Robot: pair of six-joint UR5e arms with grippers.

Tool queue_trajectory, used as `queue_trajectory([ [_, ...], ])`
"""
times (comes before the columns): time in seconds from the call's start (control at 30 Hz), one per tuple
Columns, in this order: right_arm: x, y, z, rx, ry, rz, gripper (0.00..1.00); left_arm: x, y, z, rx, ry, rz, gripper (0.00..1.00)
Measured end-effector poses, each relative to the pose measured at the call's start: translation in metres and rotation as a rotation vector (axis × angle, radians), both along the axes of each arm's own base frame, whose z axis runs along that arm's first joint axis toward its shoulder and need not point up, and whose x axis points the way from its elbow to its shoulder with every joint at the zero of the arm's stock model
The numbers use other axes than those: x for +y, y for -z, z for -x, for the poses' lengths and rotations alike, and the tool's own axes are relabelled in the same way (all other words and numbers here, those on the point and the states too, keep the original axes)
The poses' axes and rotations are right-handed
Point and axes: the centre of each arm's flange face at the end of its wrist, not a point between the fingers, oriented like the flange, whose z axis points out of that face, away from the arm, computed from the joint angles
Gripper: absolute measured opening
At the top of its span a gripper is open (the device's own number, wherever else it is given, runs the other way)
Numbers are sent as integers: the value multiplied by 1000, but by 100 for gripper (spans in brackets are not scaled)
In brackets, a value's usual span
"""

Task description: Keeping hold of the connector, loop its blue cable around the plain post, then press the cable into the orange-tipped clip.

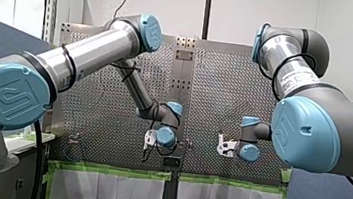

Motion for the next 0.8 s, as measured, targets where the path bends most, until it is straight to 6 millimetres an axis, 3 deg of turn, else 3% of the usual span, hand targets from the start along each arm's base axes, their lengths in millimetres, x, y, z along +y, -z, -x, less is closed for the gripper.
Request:
queue_trajectory([
  [0.17, 1, 0, 0, 3, 0, -5, 0, 1, -12, 8, -20, 24, 21, 100],
  [0.6, 4, 3, 0, 14, -1, -29, 0, 22, 18, 48, 58, 33, -31, 100],
  [0.8, 5, 3, 0, 17, -1, -36, 0, 16, 11, 54, 54, 55, -28, 100],
])
